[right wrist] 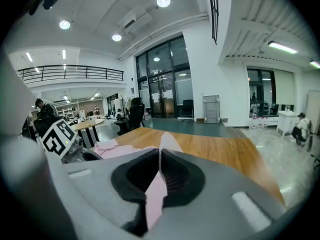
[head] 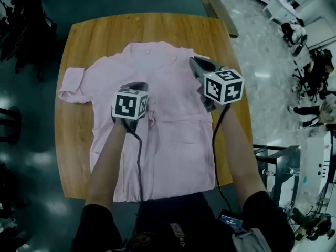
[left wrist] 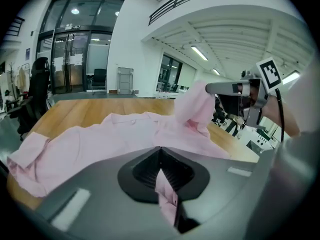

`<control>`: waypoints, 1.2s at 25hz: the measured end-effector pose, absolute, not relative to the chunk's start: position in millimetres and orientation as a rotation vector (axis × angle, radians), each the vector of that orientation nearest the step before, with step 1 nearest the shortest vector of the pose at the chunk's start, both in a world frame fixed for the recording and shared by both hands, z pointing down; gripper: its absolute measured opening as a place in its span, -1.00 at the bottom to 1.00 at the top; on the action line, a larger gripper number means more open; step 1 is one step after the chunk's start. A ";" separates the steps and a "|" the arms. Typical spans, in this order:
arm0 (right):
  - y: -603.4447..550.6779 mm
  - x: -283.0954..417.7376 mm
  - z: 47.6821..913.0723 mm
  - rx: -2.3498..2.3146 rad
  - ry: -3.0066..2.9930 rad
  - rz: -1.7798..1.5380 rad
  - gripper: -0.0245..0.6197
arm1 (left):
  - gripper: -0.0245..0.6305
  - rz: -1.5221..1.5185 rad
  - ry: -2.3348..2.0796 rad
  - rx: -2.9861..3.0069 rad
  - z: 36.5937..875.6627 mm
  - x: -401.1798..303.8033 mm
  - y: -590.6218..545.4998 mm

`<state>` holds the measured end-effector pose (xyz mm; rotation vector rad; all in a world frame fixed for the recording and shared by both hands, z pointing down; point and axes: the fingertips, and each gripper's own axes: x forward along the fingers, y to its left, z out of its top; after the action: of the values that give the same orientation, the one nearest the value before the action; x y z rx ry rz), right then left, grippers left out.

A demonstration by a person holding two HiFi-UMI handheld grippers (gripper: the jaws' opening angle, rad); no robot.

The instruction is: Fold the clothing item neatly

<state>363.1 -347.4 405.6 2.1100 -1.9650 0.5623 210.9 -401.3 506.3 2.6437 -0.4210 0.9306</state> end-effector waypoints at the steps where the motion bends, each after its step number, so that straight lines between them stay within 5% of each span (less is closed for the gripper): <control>1: -350.6 351.4 401.8 2.100 -1.990 0.550 -0.88 | -0.90 0.922 -0.433 2.640 506.8 208.2 -400.2; 10: -389.4 236.3 408.3 1.897 -2.204 0.570 -0.87 | -0.90 0.860 -0.644 2.593 496.5 153.1 -408.3; 21: -421.8 115.1 527.1 1.509 -2.185 0.776 -0.87 | -0.90 0.907 -0.797 2.458 522.1 50.7 -414.0; 27: -403.8 71.8 563.9 1.273 -2.192 0.860 -0.43 | -0.90 0.923 -0.823 2.426 524.2 25.6 -408.7; 30: -386.8 62.6 554.1 1.207 -2.246 0.834 -0.37 | -0.90 0.927 -0.844 2.417 523.3 19.9 -403.6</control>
<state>62.6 -386.8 554.1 1.2066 -2.2465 0.8344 19.9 -403.6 523.3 2.4170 -0.8443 0.9266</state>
